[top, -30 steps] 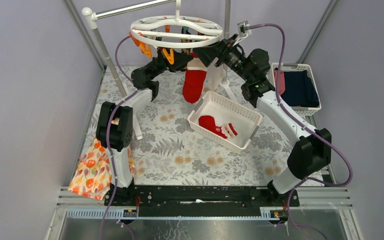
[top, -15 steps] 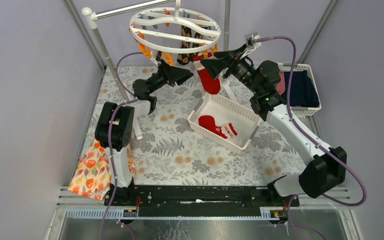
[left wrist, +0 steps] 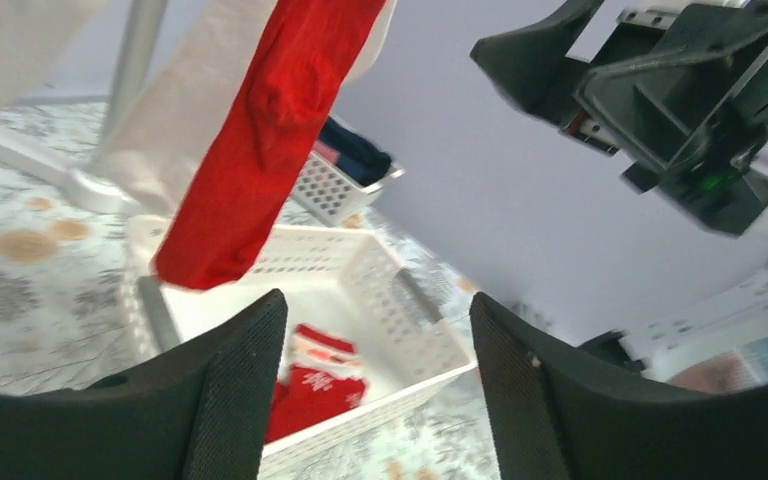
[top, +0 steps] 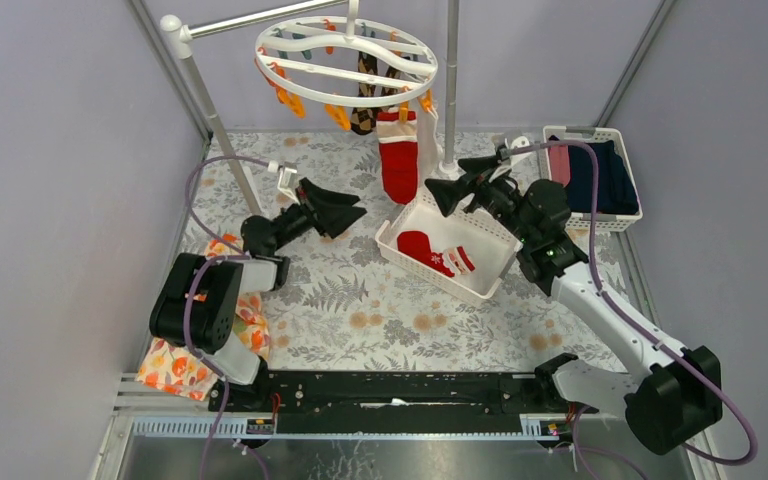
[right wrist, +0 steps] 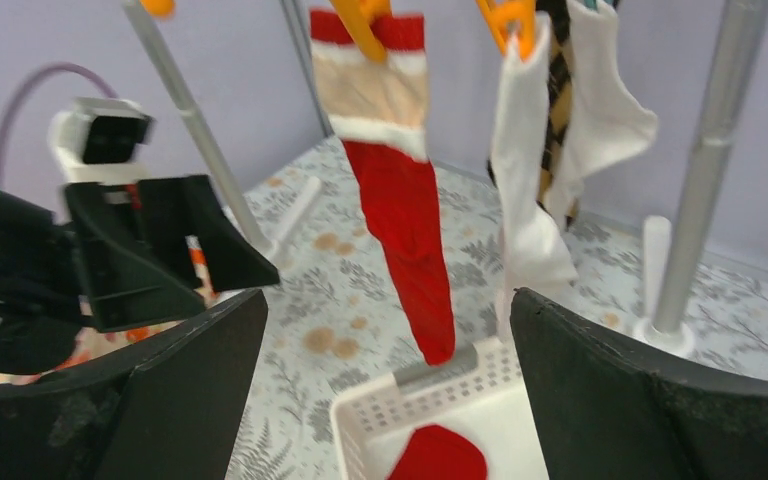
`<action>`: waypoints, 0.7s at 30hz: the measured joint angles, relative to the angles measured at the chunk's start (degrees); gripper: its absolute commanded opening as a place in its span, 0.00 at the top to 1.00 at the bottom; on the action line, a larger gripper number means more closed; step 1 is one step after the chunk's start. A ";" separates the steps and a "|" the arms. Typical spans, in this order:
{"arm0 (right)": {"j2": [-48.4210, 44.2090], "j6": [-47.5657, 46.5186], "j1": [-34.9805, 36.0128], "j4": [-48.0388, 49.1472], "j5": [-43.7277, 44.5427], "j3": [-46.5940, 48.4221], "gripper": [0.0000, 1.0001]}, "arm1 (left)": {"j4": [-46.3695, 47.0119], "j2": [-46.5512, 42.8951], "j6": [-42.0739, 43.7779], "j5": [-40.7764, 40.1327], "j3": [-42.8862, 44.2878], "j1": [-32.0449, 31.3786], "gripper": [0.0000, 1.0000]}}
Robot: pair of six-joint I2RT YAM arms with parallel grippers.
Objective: Clip the socks to the hanger
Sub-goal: Clamp the sock onto the hanger, then pick up the sock from the bin.
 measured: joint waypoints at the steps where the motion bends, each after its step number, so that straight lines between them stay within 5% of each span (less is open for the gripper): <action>1: -0.92 -1.07 0.00 -0.17 0.83 -1.40 0.00 | 0.04 -1.18 3.06 -0.42 -1.92 0.00 0.18; 5: -2.51 -3.69 0.00 -0.85 3.67 -5.57 0.00 | 0.04 -4.59 14.34 -4.31 -8.85 -0.63 0.02; 17: 11.78 -5.68 0.00 -21.35 14.58 0.42 0.01 | -0.28 -6.73 26.12 -19.93 -18.14 -1.62 0.01; 19: 13.49 -5.64 0.00 -25.05 17.40 0.96 0.04 | -0.28 -7.72 27.50 -22.34 -18.86 -2.21 0.01; 21: 14.60 -5.57 -0.02 -28.04 20.06 0.98 0.17 | -0.24 -8.50 28.98 -24.39 -19.34 -3.74 0.01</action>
